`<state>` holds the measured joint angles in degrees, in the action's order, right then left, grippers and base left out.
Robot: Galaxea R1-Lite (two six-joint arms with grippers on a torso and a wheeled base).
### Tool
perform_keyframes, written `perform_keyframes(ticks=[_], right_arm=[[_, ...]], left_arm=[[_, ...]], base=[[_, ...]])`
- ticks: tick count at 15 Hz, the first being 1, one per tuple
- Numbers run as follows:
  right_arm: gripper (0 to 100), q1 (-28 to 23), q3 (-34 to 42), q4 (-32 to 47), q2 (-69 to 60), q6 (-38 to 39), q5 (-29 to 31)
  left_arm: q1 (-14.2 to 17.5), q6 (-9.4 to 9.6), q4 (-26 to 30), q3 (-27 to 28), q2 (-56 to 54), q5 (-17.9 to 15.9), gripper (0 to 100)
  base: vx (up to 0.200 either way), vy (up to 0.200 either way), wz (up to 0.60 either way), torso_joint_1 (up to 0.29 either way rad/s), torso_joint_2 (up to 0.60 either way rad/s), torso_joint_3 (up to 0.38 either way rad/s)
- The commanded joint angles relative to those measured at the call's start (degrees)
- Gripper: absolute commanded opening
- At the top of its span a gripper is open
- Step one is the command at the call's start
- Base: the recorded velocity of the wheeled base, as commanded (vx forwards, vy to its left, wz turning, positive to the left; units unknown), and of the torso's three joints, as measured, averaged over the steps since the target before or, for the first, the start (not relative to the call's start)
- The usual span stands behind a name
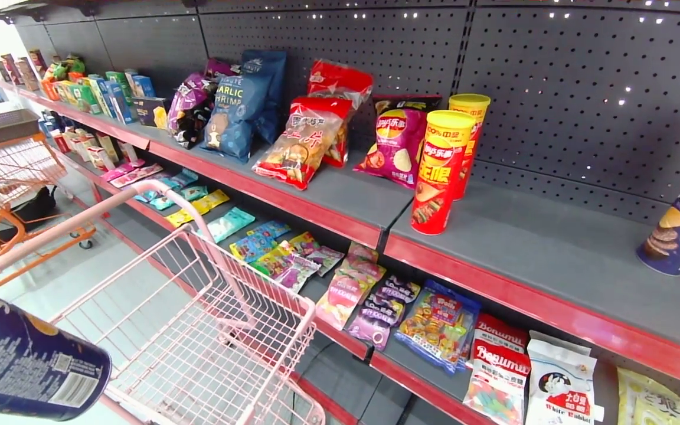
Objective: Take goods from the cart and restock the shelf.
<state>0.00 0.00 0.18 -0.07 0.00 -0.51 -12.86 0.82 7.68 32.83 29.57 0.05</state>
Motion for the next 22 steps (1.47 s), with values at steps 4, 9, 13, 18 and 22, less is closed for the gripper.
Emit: perform_keyframes(ticks=[4,9,13,18,22], right_arm=[[100,0.0,0.0,0.0,0.1,0.0,0.0],[100,0.0,0.0,0.0,0.1,0.0,0.0],[100,0.0,0.0,0.0,0.1,0.0,0.0],[100,0.0,0.0,0.0,0.1,0.1,0.0],[100,0.0,0.0,0.0,0.1,0.0,0.0]], left_arm=[[-0.1,0.06,2.5,-2.0,-4.8,0.0,0],[-0.1,1.91,2.6,-4.5,-8.1,-0.2,0],[-0.1,2.17,2.6,-4.7,-8.2,-0.1,0],[0.0,3.58,2.6,-4.7,-8.3,0.4,0],[-0.1,5.07,2.6,-4.7,-8.4,0.5,0]], base=[[0.000,0.000,0.00,0.171,-0.40,-0.238],[0.000,0.000,-0.60,0.159,-0.37,-0.204],[0.000,0.000,-0.60,0.034,-0.07,-0.035],[0.000,0.000,-0.60,0.007,0.00,0.000],[0.000,0.000,0.00,0.000,0.00,0.000]])
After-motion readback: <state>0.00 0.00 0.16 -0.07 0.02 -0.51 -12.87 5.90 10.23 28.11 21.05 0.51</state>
